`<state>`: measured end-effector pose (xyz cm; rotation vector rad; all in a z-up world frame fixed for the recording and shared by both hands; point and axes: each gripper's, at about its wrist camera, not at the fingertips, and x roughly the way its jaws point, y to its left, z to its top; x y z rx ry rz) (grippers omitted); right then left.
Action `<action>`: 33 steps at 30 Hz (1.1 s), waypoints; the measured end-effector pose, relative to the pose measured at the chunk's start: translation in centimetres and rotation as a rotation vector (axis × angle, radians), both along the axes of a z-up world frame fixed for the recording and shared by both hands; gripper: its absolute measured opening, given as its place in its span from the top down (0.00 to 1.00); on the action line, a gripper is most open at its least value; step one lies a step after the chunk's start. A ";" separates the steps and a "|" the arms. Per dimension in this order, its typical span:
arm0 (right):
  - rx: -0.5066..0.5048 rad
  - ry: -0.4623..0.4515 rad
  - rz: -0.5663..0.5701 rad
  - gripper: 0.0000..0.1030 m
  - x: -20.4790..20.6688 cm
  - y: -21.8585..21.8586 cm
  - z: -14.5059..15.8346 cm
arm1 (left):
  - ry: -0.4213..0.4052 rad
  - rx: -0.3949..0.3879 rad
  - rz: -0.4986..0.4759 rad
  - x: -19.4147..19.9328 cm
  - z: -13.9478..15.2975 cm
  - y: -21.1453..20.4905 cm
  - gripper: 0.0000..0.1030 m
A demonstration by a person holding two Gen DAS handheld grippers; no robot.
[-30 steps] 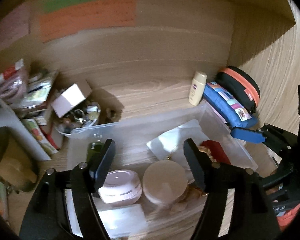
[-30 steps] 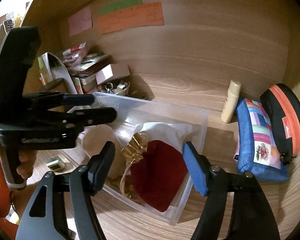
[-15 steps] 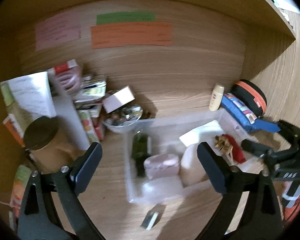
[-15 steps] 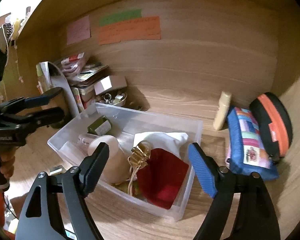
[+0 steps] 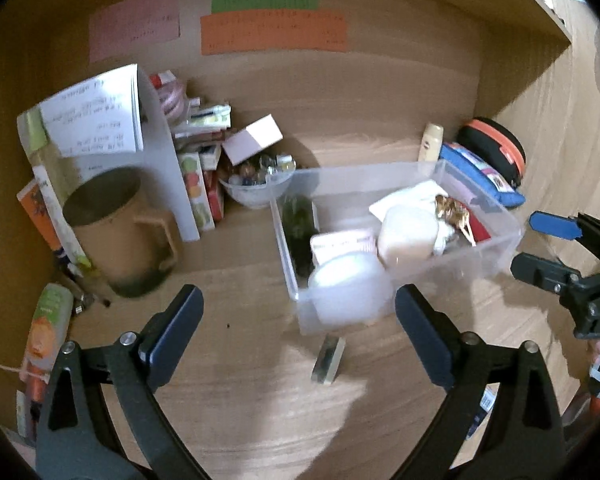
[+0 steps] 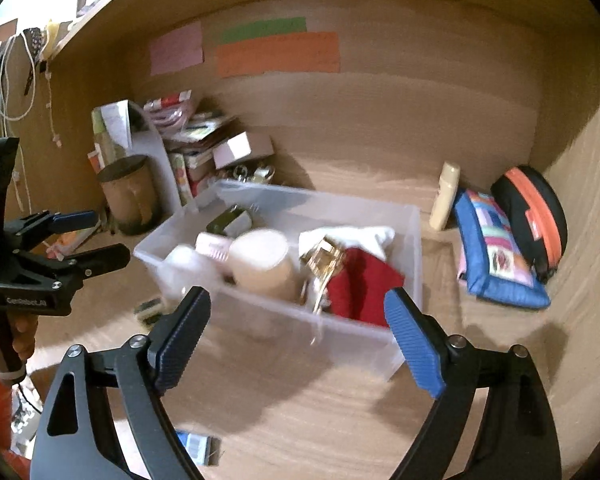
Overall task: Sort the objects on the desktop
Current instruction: 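Withdraw both tools from the box toward the small items on the desk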
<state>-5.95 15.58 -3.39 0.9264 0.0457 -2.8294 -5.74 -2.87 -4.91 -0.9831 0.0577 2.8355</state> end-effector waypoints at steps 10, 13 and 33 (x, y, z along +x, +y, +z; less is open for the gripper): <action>-0.004 -0.086 0.008 0.15 3.9 -3.6 -3.4 | -0.072 0.037 -0.031 1.7 -2.8 -0.8 0.05; 0.003 -0.087 0.010 0.15 5.2 -4.6 -4.2 | -0.089 0.031 -0.046 2.4 -3.5 -0.7 0.05; 0.019 -0.172 0.041 0.40 6.9 -6.7 -8.5 | -0.121 -0.016 -0.091 2.4 -5.0 0.6 0.05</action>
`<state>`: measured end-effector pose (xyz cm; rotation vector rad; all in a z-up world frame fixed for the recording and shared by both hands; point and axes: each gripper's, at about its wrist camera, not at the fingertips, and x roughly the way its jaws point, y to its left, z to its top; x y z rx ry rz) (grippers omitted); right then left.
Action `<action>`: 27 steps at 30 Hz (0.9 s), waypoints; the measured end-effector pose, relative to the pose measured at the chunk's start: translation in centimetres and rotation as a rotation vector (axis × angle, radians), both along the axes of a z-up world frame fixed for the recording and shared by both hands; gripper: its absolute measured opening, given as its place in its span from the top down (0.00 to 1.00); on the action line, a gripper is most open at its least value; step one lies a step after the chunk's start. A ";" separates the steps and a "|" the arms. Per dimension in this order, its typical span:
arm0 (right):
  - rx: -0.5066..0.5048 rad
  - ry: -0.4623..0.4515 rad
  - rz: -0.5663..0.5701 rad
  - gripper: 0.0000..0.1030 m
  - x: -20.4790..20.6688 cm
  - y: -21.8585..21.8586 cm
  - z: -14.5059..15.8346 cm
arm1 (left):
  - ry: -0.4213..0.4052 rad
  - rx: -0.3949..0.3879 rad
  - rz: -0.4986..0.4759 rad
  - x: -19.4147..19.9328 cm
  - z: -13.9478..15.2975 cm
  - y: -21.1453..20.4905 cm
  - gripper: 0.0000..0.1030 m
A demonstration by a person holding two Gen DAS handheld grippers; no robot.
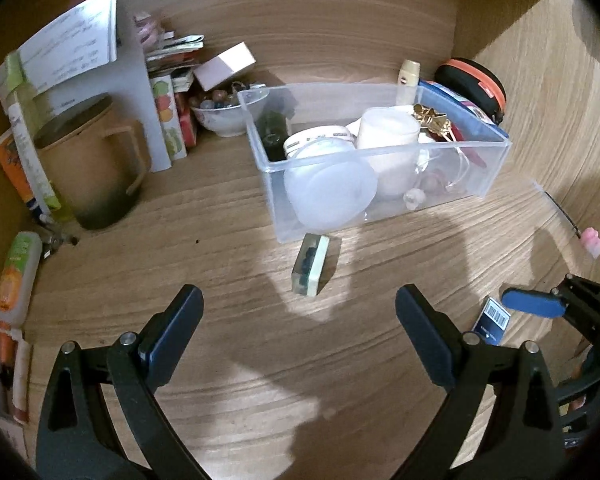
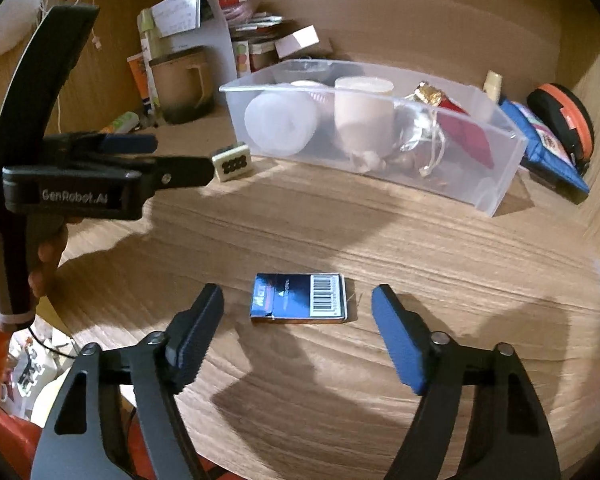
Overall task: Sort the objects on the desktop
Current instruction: 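Withdraw both tools from the box toward the small items on the desk, then grasp the small green-white item with the left tool while the right tool grasps the blue card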
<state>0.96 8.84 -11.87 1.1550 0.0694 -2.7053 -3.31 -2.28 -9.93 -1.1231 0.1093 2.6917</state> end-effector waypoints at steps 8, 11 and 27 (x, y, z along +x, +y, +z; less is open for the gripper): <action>0.031 0.021 0.025 0.54 0.2 -0.3 -0.1 | -0.011 -0.001 -0.028 -1.3 0.0 0.6 0.15; 0.018 0.024 0.030 0.57 0.2 -0.2 -0.1 | -0.023 -0.003 -0.034 -1.8 -0.3 0.8 0.21; -0.033 0.054 0.016 0.57 -1.0 1.0 1.3 | -0.097 0.022 -0.070 -4.3 -1.7 1.6 0.70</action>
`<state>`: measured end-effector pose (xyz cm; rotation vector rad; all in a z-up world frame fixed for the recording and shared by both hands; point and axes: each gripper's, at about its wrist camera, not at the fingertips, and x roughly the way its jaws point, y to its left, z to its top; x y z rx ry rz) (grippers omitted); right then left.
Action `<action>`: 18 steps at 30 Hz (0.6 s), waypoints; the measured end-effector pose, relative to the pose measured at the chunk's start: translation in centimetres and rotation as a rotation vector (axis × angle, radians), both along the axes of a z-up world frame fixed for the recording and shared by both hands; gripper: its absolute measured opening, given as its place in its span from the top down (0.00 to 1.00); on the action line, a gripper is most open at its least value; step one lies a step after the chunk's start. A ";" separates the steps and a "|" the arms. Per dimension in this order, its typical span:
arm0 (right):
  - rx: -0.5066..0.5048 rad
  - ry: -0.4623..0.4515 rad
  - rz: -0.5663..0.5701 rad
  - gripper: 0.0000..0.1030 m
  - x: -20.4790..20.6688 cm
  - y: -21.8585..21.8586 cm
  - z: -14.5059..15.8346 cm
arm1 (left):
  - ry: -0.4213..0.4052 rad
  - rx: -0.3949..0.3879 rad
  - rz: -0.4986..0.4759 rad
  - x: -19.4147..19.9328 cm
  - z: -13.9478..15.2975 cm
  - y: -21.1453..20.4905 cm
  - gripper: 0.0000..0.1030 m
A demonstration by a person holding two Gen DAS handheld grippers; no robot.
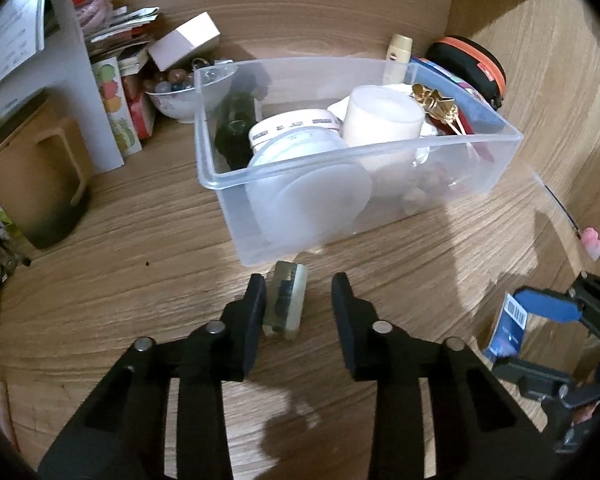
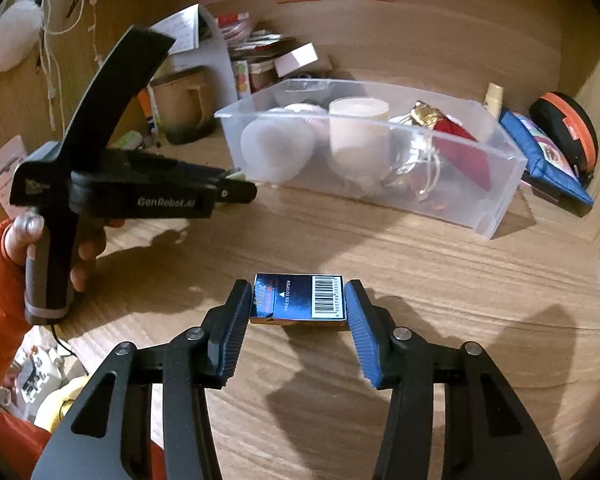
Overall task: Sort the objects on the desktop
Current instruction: 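Grasp the small green-white item with the left tool while the right tool grasps the blue card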
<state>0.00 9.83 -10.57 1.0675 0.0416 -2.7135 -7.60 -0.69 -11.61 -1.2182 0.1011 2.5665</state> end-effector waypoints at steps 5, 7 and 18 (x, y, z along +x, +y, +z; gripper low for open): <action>-0.016 0.005 -0.009 0.57 -0.5 0.8 0.5 | -0.021 0.000 -0.011 -0.4 -0.4 0.2 0.84; -0.022 0.011 -0.012 0.57 -0.6 1.1 0.8 | -0.020 0.000 -0.007 -0.5 -0.4 0.2 0.85; -0.029 0.079 -0.039 0.57 -1.6 3.2 3.7 | 0.058 -0.019 0.017 1.0 1.3 0.4 0.85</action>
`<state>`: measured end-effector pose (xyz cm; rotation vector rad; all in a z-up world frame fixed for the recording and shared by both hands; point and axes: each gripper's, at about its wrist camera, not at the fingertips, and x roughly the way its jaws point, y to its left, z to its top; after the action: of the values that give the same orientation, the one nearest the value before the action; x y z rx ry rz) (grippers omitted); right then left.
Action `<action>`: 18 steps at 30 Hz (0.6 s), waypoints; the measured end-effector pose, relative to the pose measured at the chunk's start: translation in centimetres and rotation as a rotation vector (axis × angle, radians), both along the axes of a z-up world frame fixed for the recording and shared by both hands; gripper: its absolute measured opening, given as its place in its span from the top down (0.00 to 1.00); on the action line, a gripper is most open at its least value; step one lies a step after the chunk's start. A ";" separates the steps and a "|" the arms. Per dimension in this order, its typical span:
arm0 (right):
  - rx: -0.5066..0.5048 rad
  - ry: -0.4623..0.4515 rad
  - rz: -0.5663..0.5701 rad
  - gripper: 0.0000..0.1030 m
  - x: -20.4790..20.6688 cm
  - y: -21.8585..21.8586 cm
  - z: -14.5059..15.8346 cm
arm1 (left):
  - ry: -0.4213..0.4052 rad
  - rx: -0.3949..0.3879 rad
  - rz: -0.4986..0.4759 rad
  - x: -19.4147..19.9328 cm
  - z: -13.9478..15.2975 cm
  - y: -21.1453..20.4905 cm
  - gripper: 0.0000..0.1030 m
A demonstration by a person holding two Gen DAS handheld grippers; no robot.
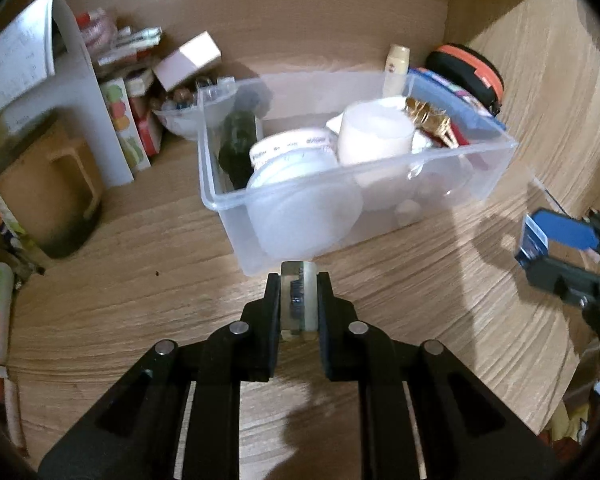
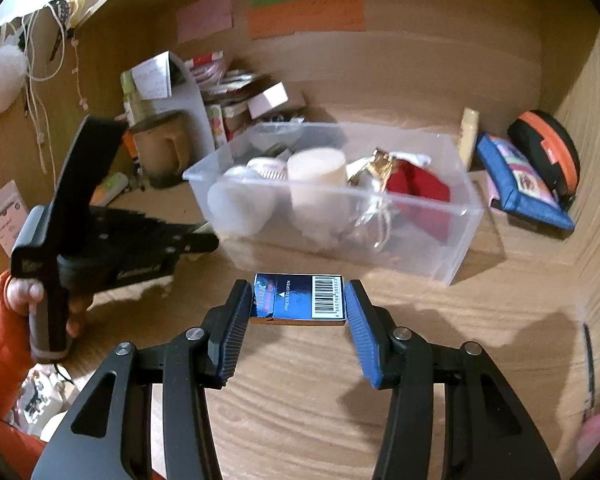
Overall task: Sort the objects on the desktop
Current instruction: 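Grasp the small green-white item with the left tool while the right tool grasps the blue card, then lift and carry the small item and blue card over the clear box with both tools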
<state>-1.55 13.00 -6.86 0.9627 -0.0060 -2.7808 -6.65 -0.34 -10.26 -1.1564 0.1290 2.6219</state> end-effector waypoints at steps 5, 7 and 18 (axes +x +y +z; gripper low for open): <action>0.012 0.040 -0.003 0.57 -0.5 0.6 1.4 | 0.059 0.013 -0.005 1.0 2.1 0.1 0.85; 0.011 0.050 -0.002 0.57 -0.8 0.7 1.9 | 0.083 0.010 -0.009 1.5 2.9 0.2 0.85; 0.033 0.111 0.007 0.57 -2.9 1.4 4.4 | 0.178 0.024 0.002 1.8 6.4 0.7 0.85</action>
<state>-4.45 14.37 -2.47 0.8128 0.0600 -2.8325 -4.86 0.37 -3.86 -0.9142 0.1309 2.7171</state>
